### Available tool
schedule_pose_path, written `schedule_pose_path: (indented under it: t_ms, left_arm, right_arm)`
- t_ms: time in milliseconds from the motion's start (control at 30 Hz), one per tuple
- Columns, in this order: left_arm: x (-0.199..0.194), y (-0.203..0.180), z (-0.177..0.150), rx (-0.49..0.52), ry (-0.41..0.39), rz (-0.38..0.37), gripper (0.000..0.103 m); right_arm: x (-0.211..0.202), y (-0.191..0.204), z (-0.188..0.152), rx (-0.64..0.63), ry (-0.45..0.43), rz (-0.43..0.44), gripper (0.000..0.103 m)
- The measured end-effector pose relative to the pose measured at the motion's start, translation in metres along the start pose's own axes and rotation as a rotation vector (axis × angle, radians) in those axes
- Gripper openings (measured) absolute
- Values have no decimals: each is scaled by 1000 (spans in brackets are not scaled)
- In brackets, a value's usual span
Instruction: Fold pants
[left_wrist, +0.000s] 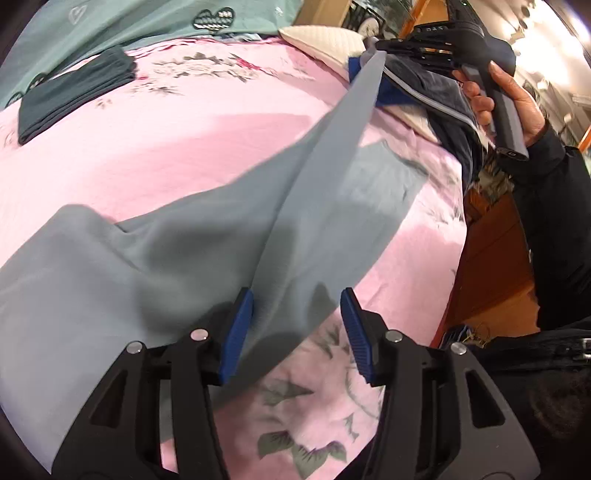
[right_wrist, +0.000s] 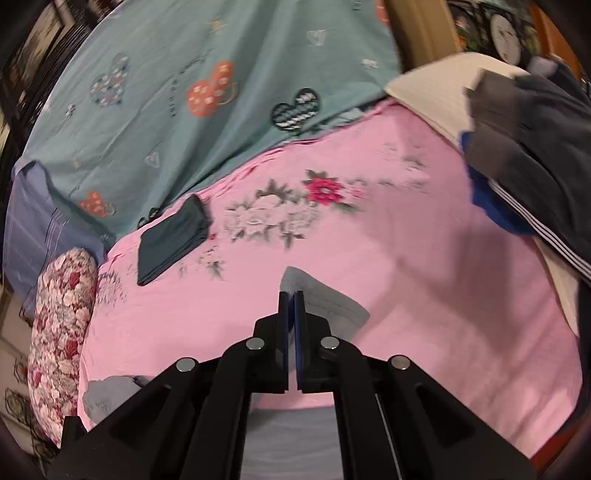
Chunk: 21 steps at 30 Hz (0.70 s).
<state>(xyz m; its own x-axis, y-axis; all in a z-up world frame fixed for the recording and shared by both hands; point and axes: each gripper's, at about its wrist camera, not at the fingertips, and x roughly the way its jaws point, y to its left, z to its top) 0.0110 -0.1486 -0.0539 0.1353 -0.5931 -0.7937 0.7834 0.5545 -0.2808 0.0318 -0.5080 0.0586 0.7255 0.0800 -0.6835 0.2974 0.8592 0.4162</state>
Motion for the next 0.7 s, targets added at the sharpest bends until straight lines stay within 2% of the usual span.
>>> schedule_pose_path:
  t_ms: [67,167,200,267,400,500,633,700]
  left_arm:
    - [7,-7,3,24,9,26,51]
    - [14,-7,8,8,22,49,49]
    - [15,-5,10,0,25,59,44]
    - [16,-2,13,-18,31,82,26]
    - [3,8,11,-58,31,76,21]
    - [2,9,2,-49,56,65,21]
    - [0,7,-5,-29,71,56,21]
    - [-1,3,-5,-14,78,57,19]
  right_arm:
    - [0,-15,-4,35,10,-3,2]
    - [5,-15,-3,36,22,11,2]
    - [7,-11,-1,29,23,18,2]
    - [5,0,7,12,13,44,2]
    - [-36,22,7,-58,-60,102,2]
    - [-52,-1,-22,-38,-32,57,2]
    - [-25,-68,-93,59,107,-61,2]
    - [-19,-91,-115,114,118,-69,2]
